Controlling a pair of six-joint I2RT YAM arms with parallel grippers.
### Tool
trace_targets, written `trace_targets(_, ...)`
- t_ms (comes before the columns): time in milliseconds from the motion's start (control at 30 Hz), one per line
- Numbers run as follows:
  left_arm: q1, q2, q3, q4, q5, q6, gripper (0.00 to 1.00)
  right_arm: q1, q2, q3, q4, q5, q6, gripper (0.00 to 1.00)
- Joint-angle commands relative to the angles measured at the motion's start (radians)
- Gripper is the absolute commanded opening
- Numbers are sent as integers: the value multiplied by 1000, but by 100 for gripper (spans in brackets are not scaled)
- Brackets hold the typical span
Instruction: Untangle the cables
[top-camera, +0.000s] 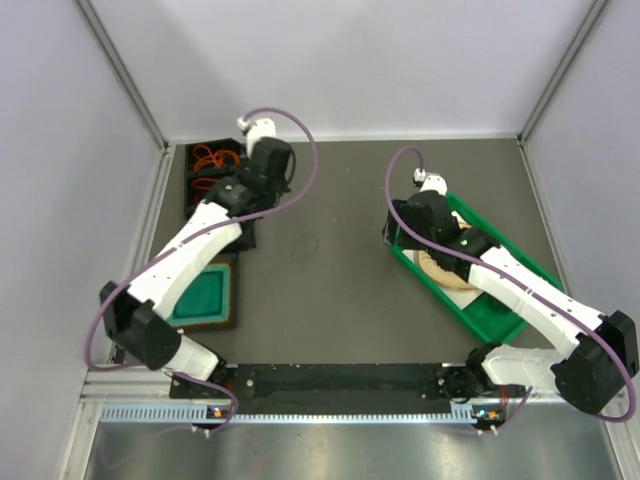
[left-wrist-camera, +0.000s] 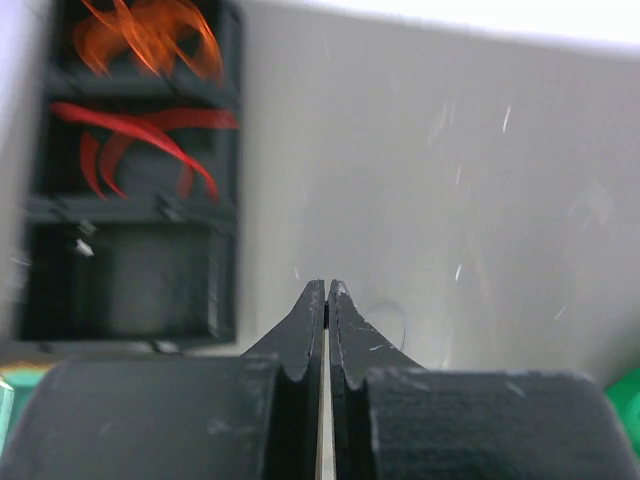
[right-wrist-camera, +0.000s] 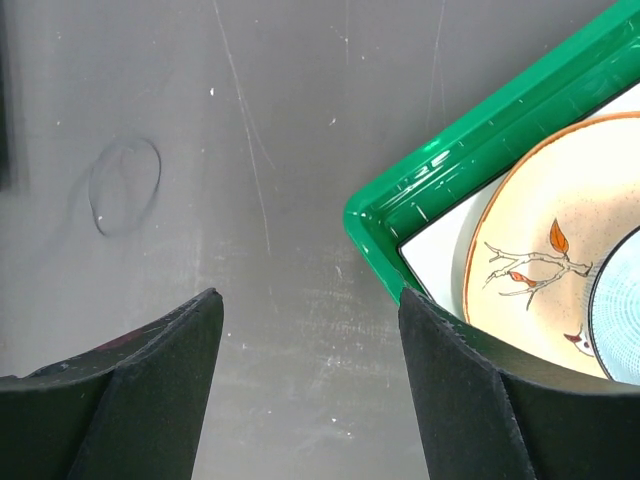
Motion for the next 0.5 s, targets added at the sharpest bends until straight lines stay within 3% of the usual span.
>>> trace_targets(0, 88, -104, 104, -74, -62, 54, 0, -9, -12, -6, 53, 7, 0, 70)
trace_targets(200, 250, -196, 203, -113, -130, 71, 0, -9, -6, -15, 70, -11, 5, 70)
trace_targets(267, 270, -207, 223, -117, -258, 74, 0, -10, -1, -12, 74, -19, 8, 70)
trace_targets(467, 317, -160, 172, -82, -300, 100, 0, -9, 17, -3, 84, -42, 9, 70)
